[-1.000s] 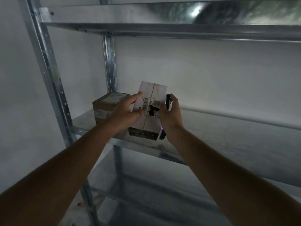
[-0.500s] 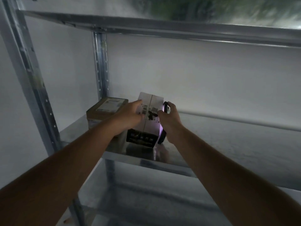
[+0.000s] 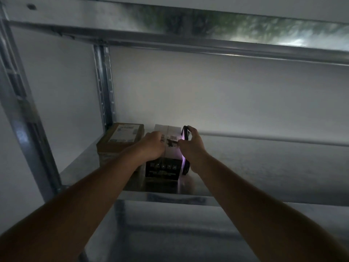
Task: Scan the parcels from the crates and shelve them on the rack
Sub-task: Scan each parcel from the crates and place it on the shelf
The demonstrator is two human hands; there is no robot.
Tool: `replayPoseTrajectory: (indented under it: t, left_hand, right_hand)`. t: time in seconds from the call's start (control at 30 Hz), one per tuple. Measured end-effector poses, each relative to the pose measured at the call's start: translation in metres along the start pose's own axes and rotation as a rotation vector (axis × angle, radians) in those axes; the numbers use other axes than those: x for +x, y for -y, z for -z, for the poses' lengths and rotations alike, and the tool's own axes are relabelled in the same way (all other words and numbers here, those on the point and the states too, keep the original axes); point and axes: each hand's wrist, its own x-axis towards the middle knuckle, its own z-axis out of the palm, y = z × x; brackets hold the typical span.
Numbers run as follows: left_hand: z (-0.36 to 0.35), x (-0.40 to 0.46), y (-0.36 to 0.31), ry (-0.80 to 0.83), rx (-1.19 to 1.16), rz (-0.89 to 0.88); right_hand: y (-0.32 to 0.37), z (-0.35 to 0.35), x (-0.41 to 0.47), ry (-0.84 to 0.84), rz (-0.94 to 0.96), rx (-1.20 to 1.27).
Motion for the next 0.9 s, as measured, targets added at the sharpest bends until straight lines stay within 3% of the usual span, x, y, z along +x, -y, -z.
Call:
replayPoseTrajectory:
  t: [0.33, 0.5, 0.73, 0.9]
  left_hand:
    - [0.001, 0.001, 0.005, -0.013, 0.162, -0.007]
    - [0.007, -0.005, 0.003, -0.106, 0.205, -0.127]
    - [0.003, -0.027, -0.015, -0.138, 0.132, -0.414]
    - [-0.02, -0.042, -0.037, -0.027, 0.181, -0.513]
  right_hand:
    - [-0.005, 0.0, 0.007, -0.012, 0.081, -0.023]
    - [-0.001, 0.01, 0.005, -0.078, 0.107, -0.071]
    - [0.002, 0.049, -0.033, -0.178, 0.263, -0.393]
    - [-0.005, 0.086, -0.073, -0.278, 0.276, -0.754]
